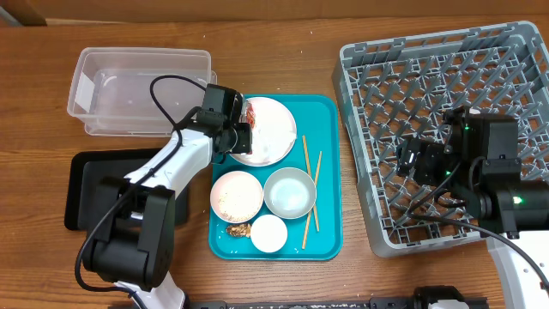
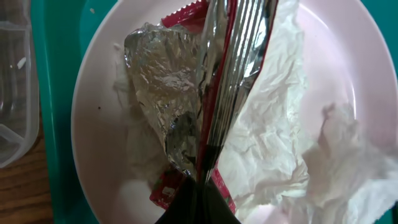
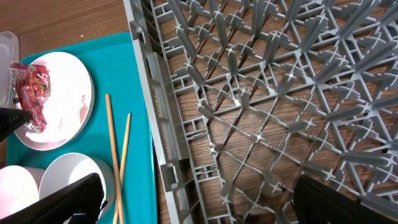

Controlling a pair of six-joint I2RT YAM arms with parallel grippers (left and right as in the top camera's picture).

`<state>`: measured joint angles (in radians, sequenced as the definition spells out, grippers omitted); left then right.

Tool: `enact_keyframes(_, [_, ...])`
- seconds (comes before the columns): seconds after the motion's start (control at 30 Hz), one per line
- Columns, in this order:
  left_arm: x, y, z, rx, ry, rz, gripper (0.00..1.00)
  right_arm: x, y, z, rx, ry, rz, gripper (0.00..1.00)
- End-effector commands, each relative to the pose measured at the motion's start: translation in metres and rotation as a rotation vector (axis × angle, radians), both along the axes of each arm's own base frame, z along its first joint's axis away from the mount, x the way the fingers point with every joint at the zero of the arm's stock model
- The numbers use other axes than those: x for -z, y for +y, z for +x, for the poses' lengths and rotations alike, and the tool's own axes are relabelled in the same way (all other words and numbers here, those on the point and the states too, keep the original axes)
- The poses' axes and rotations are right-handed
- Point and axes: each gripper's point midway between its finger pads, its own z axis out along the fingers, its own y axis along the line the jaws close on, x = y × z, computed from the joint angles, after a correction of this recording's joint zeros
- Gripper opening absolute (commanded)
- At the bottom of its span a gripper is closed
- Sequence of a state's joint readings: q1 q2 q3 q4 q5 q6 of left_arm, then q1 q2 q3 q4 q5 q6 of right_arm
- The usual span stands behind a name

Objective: Sort waste into correct bins and load items into the dishwasher
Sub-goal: 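Grasp the red-and-silver wrapper on the white plate with the left gripper, then carry the wrapper left and drop it into the clear bin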

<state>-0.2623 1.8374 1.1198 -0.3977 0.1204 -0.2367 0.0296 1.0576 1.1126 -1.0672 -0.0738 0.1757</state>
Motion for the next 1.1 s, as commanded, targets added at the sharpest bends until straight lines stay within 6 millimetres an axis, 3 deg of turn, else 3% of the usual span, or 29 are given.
enact_keyframes(0.0, [-0.041, -0.008, 0.015, 0.006, -0.087, -0.029, 0.04, -0.012, 0.0, 0.003, 0.002, -0.036, -0.004, 1.0])
enact_keyframes(0.2, [-0.126, -0.004, 0.03, -0.017, -0.258, -0.039, 0.04, -0.012, 0.0, 0.003, 0.002, -0.036, -0.004, 1.0])
enact_keyframes(0.27, [-0.152, 0.01, 0.035, -0.063, -0.336, 0.016, 0.04, -0.012, 0.0, 0.003, 0.002, -0.036, -0.004, 1.0])
enact_keyframes(0.4, [-0.182, 0.053, 0.038, -0.211, -0.441, 0.179, 0.04, -0.012, 0.0, 0.003, 0.002, -0.036, -0.003, 1.0])
enact_keyframes(0.53, [-0.183, 0.083, 0.041, -0.306, -0.454, 0.278, 0.04, -0.012, 0.0, 0.003, 0.002, -0.036, -0.004, 1.0])
enact_keyframes(0.73, [-0.156, 0.113, 0.051, -0.361, -0.39, 0.311, 0.05, -0.011, 0.0, 0.001, 0.002, -0.028, -0.004, 1.0])
enact_keyframes(0.77, [-0.15, 0.117, 0.053, -0.37, -0.376, 0.317, 0.17, -0.011, -0.001, 0.001, 0.002, -0.024, -0.004, 1.0])
enact_keyframes(0.8, [-0.143, 0.121, 0.055, -0.376, -0.361, 0.319, 0.44, -0.01, -0.001, 0.0, 0.002, -0.02, -0.004, 1.0])
enact_keyframes(0.9, [-0.137, 0.112, 0.056, -0.338, -0.343, 0.264, 0.49, -0.009, -0.001, -0.002, 0.002, -0.012, -0.004, 1.0])
enact_keyframes(1.07, [-0.141, 0.04, 0.051, -0.117, -0.312, -0.027, 0.52, -0.008, -0.001, -0.003, 0.002, -0.007, -0.005, 1.0])
